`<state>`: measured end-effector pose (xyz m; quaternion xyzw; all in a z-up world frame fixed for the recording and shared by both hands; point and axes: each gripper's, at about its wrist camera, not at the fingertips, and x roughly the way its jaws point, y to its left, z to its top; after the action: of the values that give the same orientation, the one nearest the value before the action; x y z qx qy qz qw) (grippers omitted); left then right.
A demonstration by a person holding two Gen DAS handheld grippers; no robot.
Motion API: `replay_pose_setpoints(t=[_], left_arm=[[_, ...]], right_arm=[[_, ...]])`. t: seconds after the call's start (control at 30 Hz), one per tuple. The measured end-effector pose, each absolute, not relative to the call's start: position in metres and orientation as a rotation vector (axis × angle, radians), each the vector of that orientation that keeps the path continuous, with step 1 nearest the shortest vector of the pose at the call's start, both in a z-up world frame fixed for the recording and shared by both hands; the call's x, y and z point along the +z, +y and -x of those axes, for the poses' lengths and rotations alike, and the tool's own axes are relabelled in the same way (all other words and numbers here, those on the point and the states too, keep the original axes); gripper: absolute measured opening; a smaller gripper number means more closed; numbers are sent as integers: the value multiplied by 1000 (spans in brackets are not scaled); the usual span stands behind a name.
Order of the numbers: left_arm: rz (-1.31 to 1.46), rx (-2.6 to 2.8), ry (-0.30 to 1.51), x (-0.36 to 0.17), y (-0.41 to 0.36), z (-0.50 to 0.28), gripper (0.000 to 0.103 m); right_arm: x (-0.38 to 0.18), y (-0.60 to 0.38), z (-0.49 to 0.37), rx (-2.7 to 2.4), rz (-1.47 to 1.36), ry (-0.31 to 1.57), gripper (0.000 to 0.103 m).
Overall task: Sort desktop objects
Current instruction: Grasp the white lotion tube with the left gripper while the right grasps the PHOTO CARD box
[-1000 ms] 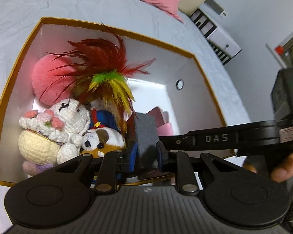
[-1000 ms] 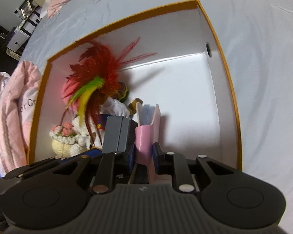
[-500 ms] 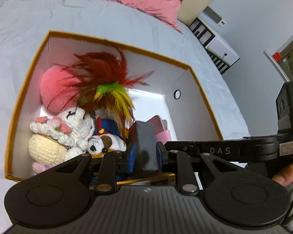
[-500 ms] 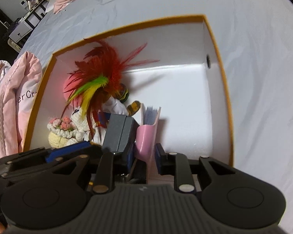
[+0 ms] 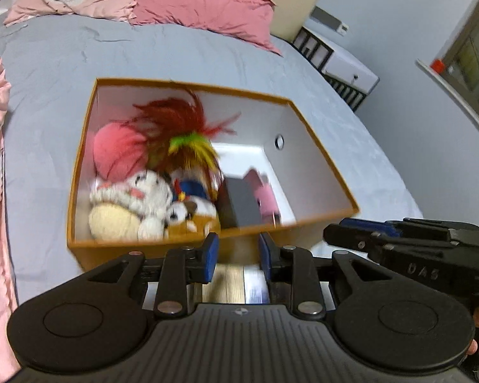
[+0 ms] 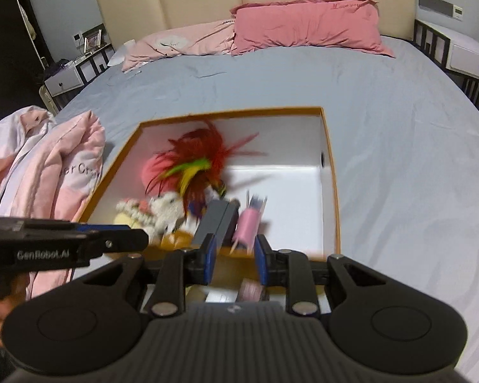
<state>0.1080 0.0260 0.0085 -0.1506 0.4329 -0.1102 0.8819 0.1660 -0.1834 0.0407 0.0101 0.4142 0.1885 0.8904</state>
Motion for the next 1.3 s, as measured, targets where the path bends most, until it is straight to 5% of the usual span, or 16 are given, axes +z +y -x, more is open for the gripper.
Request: replay_pose_setpoints(t=[0.2, 0.33, 0.9, 1.3], left_arm=[[229, -264, 984, -6, 6, -81, 35], [201, -280, 1068, -26, -6, -74, 48], [142, -286, 1320, -96, -36, -101, 51], [196, -322, 1221, -77, -25, -78, 13]], right_arm=[[-3, -177, -141, 342, 4, 916, 35], [-24, -172, -133, 335, 11, 939, 36], [-54, -179, -147, 369, -53, 970, 38], [-45, -189, -136, 301, -77, 923, 25]])
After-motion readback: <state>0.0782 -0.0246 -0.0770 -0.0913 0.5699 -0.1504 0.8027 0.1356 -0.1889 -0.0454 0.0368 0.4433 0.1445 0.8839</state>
